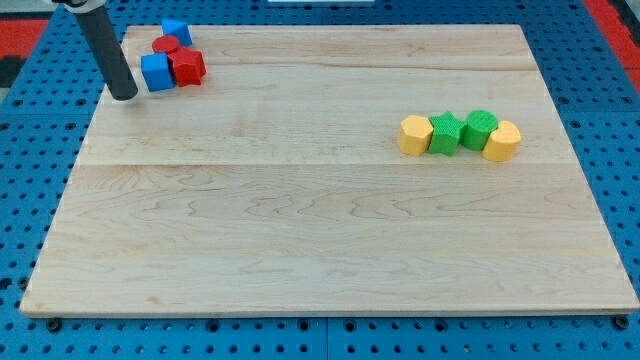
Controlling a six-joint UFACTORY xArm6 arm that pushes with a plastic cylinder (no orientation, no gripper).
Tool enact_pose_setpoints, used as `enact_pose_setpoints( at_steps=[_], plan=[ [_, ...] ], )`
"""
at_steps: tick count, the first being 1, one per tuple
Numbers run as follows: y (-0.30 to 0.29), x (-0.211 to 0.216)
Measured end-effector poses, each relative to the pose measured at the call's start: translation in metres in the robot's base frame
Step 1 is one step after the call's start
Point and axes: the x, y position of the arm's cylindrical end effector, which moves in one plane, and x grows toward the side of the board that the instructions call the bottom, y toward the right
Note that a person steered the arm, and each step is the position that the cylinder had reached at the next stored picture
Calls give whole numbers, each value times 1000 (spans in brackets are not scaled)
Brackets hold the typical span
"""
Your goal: Point your arm at the blue triangle
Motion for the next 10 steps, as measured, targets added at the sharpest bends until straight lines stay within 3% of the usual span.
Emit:
enact_pose_setpoints(
  at_steps=[3, 4, 7, 10],
  plan=[
    [0, 1],
    [-38, -13],
    [-51, -141],
    [-45, -140]
  ],
)
